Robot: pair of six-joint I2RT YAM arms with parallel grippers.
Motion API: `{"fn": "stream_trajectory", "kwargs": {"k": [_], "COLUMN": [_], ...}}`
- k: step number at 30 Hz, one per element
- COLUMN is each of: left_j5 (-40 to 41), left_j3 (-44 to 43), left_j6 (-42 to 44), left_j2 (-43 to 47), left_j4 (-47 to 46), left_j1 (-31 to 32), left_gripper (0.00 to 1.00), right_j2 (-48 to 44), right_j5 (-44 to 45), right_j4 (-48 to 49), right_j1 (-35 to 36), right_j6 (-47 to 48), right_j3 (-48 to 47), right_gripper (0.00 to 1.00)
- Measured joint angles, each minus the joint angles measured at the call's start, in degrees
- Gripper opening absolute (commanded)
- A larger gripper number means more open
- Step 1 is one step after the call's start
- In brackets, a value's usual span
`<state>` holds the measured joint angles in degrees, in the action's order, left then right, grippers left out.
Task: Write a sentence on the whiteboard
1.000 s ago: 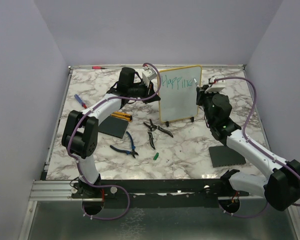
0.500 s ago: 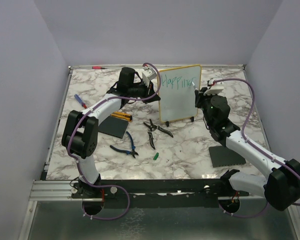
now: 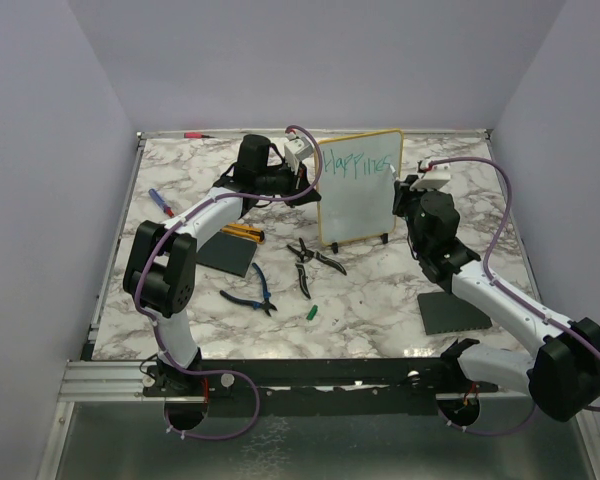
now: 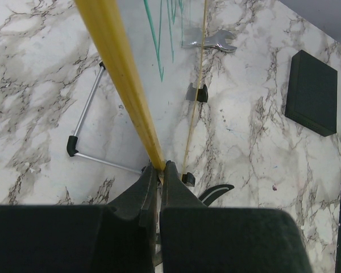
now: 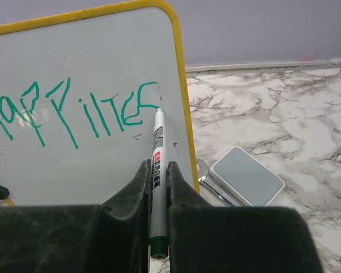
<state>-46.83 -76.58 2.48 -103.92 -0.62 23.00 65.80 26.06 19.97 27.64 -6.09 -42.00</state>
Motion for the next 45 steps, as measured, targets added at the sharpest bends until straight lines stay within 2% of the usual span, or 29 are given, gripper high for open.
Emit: {"fn": "stream_trajectory", "kwargs": {"k": [9, 21, 28, 45], "left_j5": [0.0, 0.0, 0.0, 0.0], "left_j3": [0.0, 0.2, 0.2, 0.2], "left_j6": [0.0, 0.1, 0.4, 0.4], "left_j2": [0.1, 0.5, 0.5, 0.5], "left_j4": [0.0, 0.2, 0.2, 0.2], "left_j1": [0.0, 0.0, 0.0, 0.0], "left_gripper": [0.0, 0.0, 0.0, 0.0], "right_j2": [0.0, -2.2, -5.4, -1.8], "right_j5": [-0.9, -6.2, -3.1, -1.0], "right_j4": [-1.0, -1.2, -1.2, 1.6], "right_j1": [0.0, 0.0, 0.0, -2.8], "right_j6": [-0.5, -0.6, -1.3, 1.8], "right_j3": [0.8, 3.0, 3.2, -0.6], "right_gripper": [0.01, 0.01, 0.01, 0.01]}}
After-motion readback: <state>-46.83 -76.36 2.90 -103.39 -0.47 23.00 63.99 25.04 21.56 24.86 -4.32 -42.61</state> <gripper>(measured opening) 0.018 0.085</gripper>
